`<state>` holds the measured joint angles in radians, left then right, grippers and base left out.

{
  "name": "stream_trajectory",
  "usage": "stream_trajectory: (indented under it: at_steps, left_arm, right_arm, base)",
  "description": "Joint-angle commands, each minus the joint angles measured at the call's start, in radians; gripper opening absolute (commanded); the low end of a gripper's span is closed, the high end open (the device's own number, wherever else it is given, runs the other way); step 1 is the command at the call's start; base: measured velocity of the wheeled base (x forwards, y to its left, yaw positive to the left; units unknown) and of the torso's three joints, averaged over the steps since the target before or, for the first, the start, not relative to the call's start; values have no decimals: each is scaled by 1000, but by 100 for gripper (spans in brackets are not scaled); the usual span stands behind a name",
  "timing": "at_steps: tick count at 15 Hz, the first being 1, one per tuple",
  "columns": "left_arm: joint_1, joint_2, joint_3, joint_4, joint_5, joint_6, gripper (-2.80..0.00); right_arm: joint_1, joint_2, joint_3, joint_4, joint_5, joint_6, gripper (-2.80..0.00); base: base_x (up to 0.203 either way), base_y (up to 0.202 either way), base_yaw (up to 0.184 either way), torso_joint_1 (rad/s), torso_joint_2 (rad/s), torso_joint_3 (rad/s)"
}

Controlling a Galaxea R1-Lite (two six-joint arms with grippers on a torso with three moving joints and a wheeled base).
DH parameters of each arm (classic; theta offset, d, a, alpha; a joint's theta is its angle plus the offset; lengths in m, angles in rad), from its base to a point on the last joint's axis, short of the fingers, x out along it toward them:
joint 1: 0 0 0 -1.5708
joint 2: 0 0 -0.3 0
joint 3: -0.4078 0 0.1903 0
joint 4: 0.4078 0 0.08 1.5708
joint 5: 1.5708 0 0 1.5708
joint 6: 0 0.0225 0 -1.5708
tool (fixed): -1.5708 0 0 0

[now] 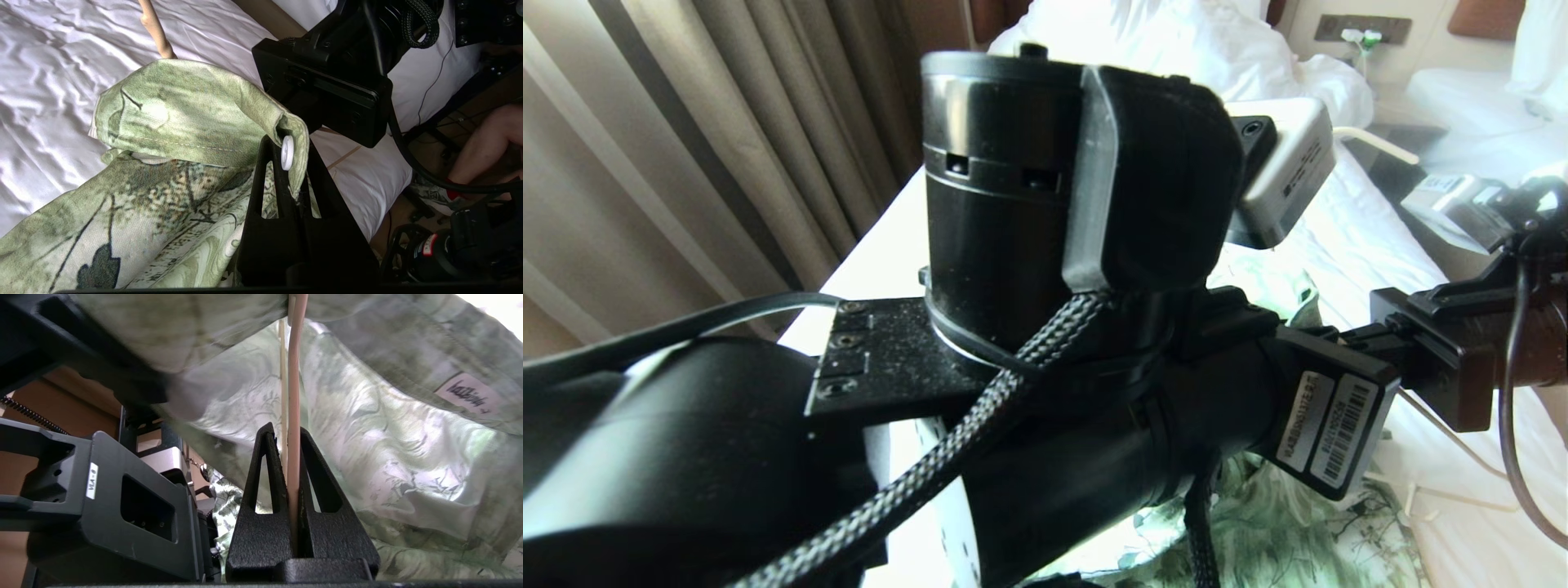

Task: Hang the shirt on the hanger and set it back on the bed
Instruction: Hook one side of the shirt onto the hanger

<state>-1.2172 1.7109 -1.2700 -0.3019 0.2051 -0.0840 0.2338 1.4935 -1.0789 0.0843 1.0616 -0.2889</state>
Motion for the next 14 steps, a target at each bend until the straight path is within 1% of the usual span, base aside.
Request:
stream_trajectory:
  at_steps: [1, 4, 7, 11, 12, 14]
  left_arm:
    - [-1, -19, 23, -2, -1, 1, -280]
    - [2, -20, 51, -6, -5, -5, -280]
    - [2, -13, 46, -6, -19, 0, -280]
    - [1, -13, 47, -6, -19, 4, -280]
    - [1, -13, 50, -6, -19, 4, 0]
    - [1, -14, 55, -6, -19, 4, 0]
  right_arm:
    - [2, 24, 5, -11, 8, -3, -280]
    - [4, 50, 16, -77, 48, 1, -280]
    - [13, 73, 14, -95, 87, 1, -280]
    - [33, 97, 8, -96, 87, -1, -280]
    - [34, 100, 4, -97, 87, -1, -280]
    - [45, 112, 5, -128, 87, 0, -280]
  base:
    - [0, 0, 0, 0, 0, 0]
    - [0, 0, 0, 0, 0, 0]
    - [0, 0, 0, 0, 0, 0]
    - [0, 0, 0, 0, 0, 0]
    - [0, 0, 0, 0, 0, 0]
    - [0, 0, 0, 0, 0, 0]
